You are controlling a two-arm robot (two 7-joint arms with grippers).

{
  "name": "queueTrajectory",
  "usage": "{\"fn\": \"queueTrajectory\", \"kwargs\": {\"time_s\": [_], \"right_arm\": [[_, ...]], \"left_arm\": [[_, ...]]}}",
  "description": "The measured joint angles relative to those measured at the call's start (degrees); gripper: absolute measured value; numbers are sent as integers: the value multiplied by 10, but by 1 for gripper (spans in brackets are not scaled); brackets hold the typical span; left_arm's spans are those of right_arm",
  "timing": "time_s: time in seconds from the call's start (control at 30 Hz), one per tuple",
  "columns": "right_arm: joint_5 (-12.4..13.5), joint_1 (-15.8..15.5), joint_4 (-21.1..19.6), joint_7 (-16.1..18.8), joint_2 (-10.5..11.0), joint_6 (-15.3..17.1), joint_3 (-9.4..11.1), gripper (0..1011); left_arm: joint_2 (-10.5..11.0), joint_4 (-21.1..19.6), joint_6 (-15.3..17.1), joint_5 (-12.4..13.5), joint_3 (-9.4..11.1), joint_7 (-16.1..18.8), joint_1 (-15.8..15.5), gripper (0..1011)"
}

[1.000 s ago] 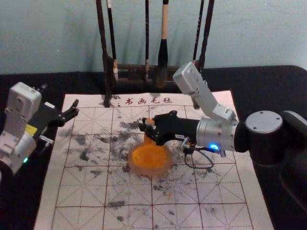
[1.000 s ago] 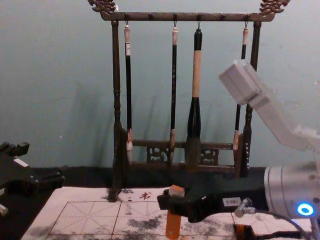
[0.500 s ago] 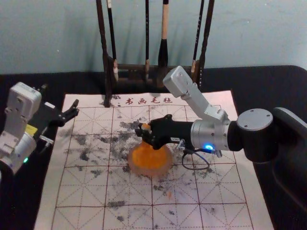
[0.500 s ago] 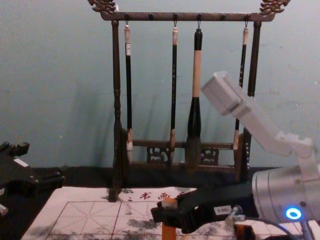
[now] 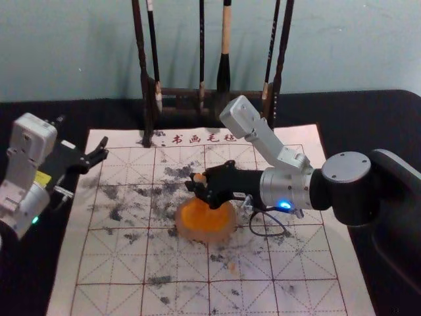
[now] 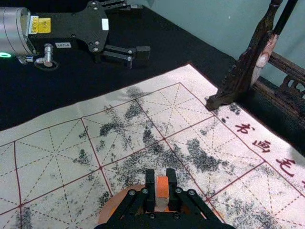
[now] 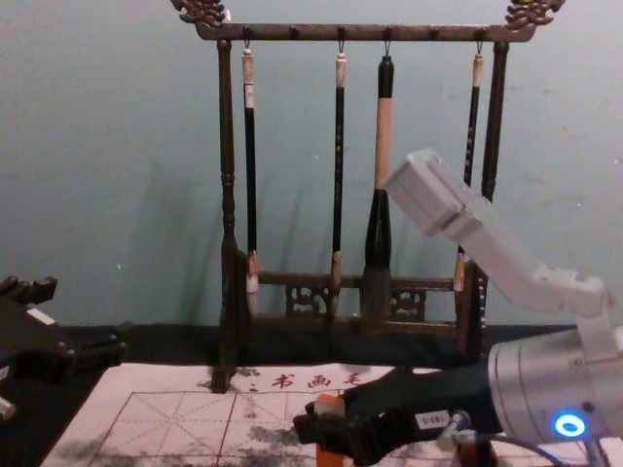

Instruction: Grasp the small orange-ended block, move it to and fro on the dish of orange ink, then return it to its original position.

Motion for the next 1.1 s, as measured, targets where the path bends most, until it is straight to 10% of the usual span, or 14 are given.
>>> {"fn": "queueTrajectory", "kwargs": {"time_s": [1.1], "right_arm": [[-9, -5, -13, -8, 10, 6, 2, 112]], "left_arm": [[0, 0, 0, 0, 0, 0, 0, 1001]]}}
